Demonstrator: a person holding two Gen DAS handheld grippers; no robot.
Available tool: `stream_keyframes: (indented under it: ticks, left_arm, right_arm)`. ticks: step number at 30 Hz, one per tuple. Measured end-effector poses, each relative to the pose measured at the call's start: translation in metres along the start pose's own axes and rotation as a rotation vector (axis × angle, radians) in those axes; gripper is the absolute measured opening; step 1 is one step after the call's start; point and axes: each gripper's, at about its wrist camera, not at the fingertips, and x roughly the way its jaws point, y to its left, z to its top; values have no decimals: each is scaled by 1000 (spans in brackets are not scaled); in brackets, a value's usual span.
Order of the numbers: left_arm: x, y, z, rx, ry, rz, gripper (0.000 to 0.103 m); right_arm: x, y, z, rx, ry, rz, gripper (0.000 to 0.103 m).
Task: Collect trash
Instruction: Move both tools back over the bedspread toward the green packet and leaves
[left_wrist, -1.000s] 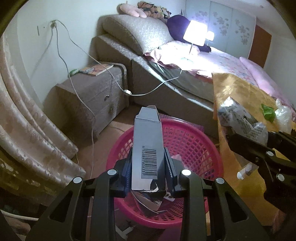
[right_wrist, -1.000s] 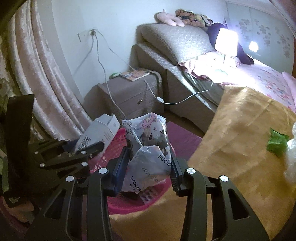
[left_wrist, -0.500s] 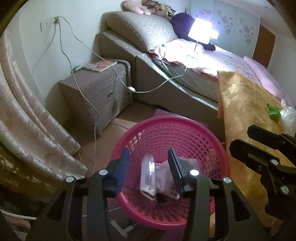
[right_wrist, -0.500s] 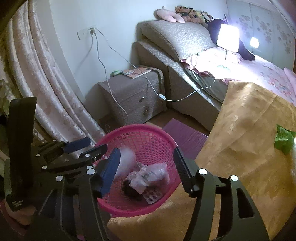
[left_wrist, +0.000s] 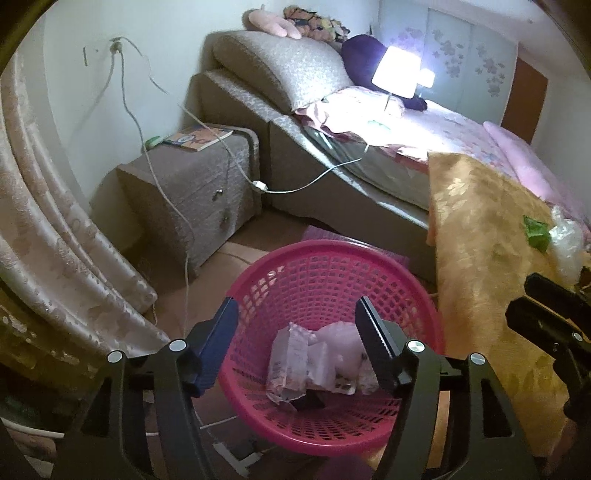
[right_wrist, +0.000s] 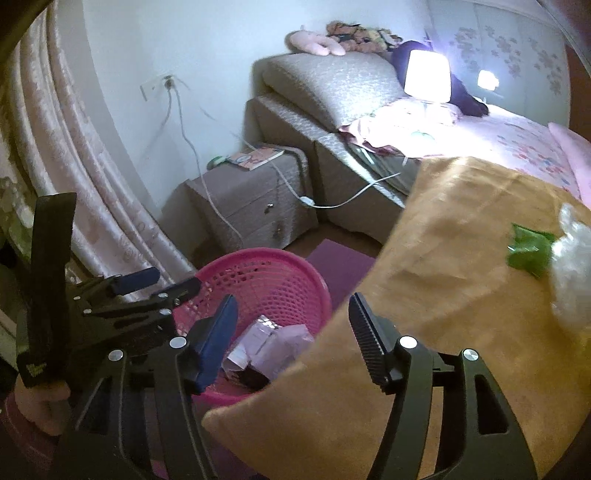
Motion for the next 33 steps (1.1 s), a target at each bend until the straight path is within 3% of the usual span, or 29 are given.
stream_keyframes:
  ticks: [7,15,26,33]
  left_arm:
    - [-16,-27,-1,41,-24,-89,64]
    - [-28,-68,-6,118,-47,-164,66]
    - [-39,-148,-9,237,-70,-276,71]
    - [-37,-196,-10,259,-63,-351,75]
  right_arm:
    - [-30,-32,-20,59,-33,-66,64]
    - [-76,-84,-55,123,-75,-220,65]
    - [-120,-154,-90,260,-132,-405,68]
    - [-135,-186,-110,331,-141,-463,70]
